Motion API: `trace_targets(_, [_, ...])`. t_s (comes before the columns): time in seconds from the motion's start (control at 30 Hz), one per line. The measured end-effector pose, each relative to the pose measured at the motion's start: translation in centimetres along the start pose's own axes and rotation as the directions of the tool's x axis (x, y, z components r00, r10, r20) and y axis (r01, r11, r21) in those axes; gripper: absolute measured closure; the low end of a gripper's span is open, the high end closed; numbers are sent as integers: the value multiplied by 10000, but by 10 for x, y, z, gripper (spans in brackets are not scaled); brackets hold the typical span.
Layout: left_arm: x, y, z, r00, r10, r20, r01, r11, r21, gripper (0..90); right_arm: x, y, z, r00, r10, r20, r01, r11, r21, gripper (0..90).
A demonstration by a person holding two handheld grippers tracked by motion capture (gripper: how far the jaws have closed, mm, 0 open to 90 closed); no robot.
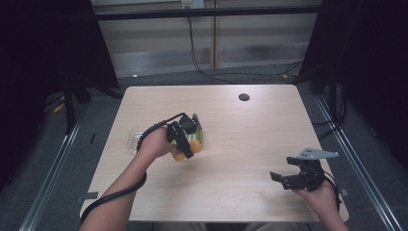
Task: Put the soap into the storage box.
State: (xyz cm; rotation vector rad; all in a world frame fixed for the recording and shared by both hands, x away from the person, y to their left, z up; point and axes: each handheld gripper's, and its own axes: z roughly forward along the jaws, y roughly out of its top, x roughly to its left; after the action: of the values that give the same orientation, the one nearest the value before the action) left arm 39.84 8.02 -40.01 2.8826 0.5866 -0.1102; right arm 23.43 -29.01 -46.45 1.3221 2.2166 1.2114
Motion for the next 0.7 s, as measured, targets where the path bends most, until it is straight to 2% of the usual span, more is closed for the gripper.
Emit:
trace_targets(0.07, [1, 0, -2, 10000, 9, 48, -9, 10000, 53, 502, 0, 0, 0, 10000, 6, 5, -6, 10000, 9, 76])
trace_targets(0.17, [2, 0, -3, 9999, -162, 56, 163, 9998, -131, 502, 0, 0, 0, 10000, 37, 4, -37, 10000, 10, 76])
trace_targets(0.2, [3, 0, -4, 10000, -62, 42, 63, 9999, -84, 502, 0, 0, 0, 10000, 36, 0, -36, 10000, 1, 76])
trace_targets(0.3, [4, 0, -5, 9997, -204, 119, 209, 9991, -374, 502, -1, 0, 0, 10000, 30, 0, -30, 10000, -20, 76])
trace_targets(0.33, [5, 1, -7, 9997, -147, 218, 153, 9996, -253, 502, 0, 0, 0, 10000, 20, 10, -20, 10000, -15, 76])
trace_targets(0.37, [6, 1, -8, 9999, -128, 96, 131, 9994, -331, 502, -1, 0, 0, 10000, 16, 6, -16, 10000, -22, 76])
trace_targets(0.5, [6, 2, -10, 9996, -272, 100, 276, 9987, -421, 502, 0, 0, 0, 10000, 30, 6, -30, 10000, -18, 76])
trace_targets(0.57, [7, 2, -13, 9998, -178, 26, 178, 9990, -414, 502, -1, 0, 0, 10000, -2, 2, 2, 10000, -41, 76])
trace_targets(0.6, [7, 2, -13, 9995, -303, 92, 308, 9980, -554, 502, -1, 0, 0, 10000, 24, -2, -24, 10000, -31, 76])
trace_targets(0.7, [10, 3, -17, 9999, -108, 43, 109, 9993, -370, 502, 0, -1, 0, 10000, 63, -27, -63, 10000, -8, 76])
